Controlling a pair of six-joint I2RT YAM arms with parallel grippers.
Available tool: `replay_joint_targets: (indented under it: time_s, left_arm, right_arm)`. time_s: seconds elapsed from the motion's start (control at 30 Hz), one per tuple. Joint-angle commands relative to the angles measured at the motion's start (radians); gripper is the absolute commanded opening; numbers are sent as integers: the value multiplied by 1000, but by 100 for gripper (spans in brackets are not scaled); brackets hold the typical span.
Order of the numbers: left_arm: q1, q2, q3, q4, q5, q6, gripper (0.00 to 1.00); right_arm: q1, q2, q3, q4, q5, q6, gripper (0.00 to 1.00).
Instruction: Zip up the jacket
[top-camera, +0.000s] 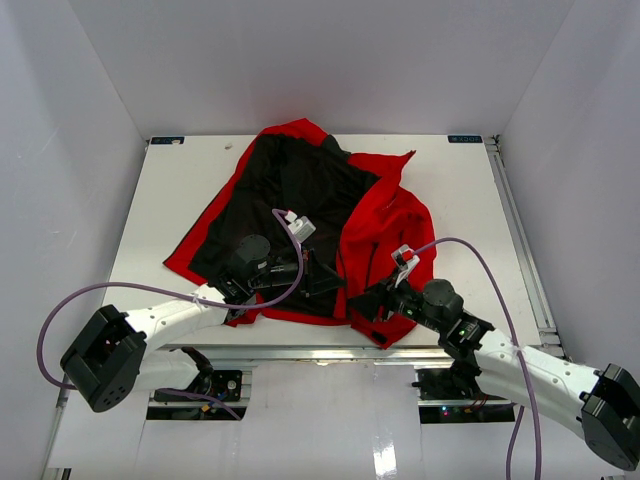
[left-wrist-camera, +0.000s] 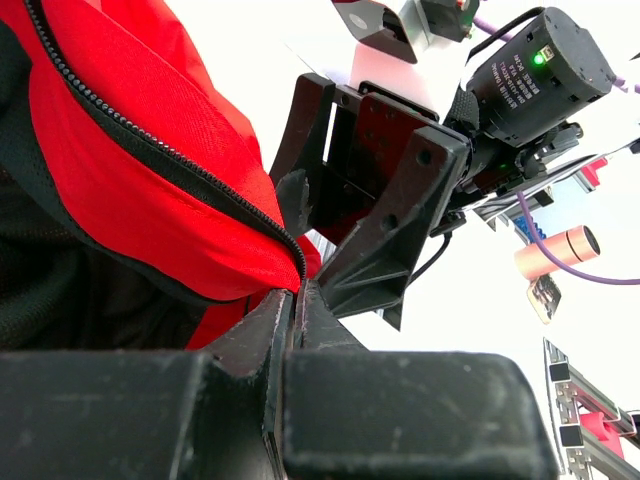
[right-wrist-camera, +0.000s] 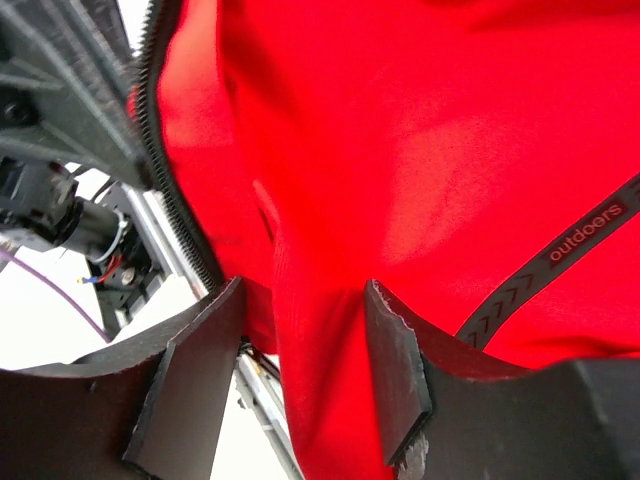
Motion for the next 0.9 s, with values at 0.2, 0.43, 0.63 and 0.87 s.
replay_joint_targets:
  time_s: [0.2, 0.43, 0.63, 0.87]
  left_arm:
    - [-6, 8, -10, 108, 27, -28, 0]
    - [-4, 6, 12, 31, 0, -6, 25]
    - [-4, -33, 103, -299, -167, 102, 63]
    - [-15, -34, 217, -513, -254, 140, 66]
  right_arm:
    - [1, 45, 7, 139, -94, -24, 57]
    - [5, 53, 40, 123, -83, -24, 13]
    - [5, -4, 62, 40, -8, -33, 8]
    - [8, 3, 82, 19, 21, -20, 8]
